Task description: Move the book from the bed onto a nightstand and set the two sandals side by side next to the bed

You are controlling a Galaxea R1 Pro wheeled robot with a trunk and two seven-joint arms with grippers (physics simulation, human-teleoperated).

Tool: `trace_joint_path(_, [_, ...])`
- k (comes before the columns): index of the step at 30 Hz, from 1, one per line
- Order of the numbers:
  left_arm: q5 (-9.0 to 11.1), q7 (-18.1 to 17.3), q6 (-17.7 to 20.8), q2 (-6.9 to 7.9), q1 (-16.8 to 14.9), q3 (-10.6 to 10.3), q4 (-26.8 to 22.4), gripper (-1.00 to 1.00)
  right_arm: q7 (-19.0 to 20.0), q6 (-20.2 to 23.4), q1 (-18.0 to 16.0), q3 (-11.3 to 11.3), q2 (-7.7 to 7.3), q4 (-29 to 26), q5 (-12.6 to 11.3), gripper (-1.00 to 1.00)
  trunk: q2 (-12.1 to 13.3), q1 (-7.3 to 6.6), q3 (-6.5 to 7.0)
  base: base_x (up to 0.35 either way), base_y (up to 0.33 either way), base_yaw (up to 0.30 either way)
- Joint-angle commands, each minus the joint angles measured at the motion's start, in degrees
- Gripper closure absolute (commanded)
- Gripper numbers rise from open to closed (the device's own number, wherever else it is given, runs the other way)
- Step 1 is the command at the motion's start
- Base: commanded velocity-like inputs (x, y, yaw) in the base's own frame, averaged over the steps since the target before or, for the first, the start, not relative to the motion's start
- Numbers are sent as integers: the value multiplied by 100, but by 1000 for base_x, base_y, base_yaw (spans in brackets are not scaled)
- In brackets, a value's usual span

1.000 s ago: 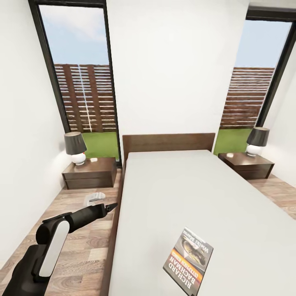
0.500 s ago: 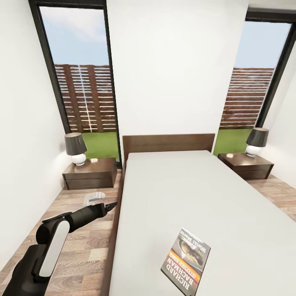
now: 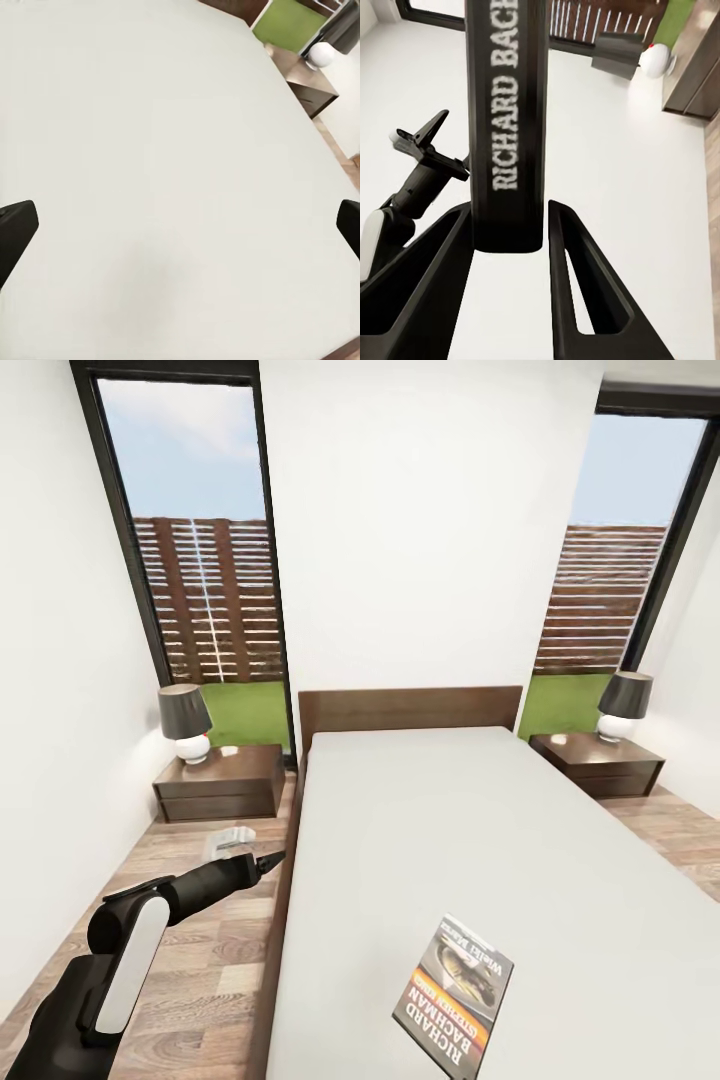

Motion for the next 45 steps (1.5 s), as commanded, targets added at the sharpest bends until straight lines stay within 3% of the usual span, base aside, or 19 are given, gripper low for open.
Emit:
trace_joint_path(1, [-29,-43,28,-1,-6,9,-3,-100,20,59,-4,5,-1,3,-32,100,32,-20,7,0,0,0])
trace_joint_path(13, [-29,-43,27,-1,-6,9,-3,-100,20,69,1,-101,13,9,-86,100,513,-283,223,0,0,0])
trace_joint_path(19, [-29,-43,27,-1,-6,9,-3,-100,20,290,4,-112,5,11,-95,100,754,-415,330,0,0,0])
trace_joint_path(31, [-29,-25,27,-4,-6,9,-3,-100,20,620,6,-112,-8,-37,-78,100,754,-415,331,0,0,0])
trace_joint_path(39, [-29,-2,27,-9,-6,9,-3,-100,20,654,6,-112,-200,-20,-91,100,754,-415,331,0,0,0])
trace_joint_path(45, [-29,0,27,-7,-6,22,-3,-100,20,649,6,-108,-224,-19,-90,100,754,-415,331,0,0,-3])
